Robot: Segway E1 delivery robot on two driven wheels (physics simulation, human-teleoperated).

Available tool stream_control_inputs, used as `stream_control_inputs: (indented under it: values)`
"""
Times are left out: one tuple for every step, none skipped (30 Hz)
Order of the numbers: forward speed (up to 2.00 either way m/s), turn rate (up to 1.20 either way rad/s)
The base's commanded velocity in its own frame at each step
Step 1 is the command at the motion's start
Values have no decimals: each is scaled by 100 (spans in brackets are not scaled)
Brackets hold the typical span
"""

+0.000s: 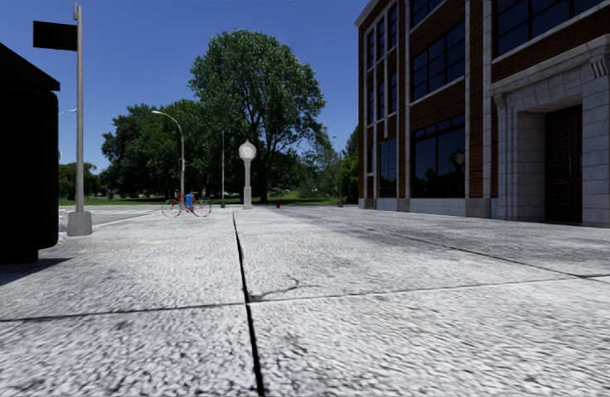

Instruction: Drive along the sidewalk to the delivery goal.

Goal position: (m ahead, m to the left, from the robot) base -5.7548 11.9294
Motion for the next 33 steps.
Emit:
stream_control_inputs:
  values:
    - [200, 0]
    - [200, 0]
    - [200, 0]
    - [200, 0]
    - [200, 0]
    - [200, 0]
    - [200, 0]
    - [200, 0]
    - [200, 0]
    - [200, 0]
    - [200, 0]
    - [200, 0]
    - [200, 0]
    - [200, 0]
    - [200, 0]
    - [200, 0]
    - [200, 0]
    - [200, 0]
    - [200, 0]
    - [200, 0]
    - [200, 0]
    - [200, 0]
    - [200, 0]
    - [200, 0]
    - [200, 0]
    - [200, 0]
    - [200, 0]
    - [200, 0]
    - [200, 0]
    - [200, 0]
    - [200, 0]
    - [200, 0]
    - [200, 0]
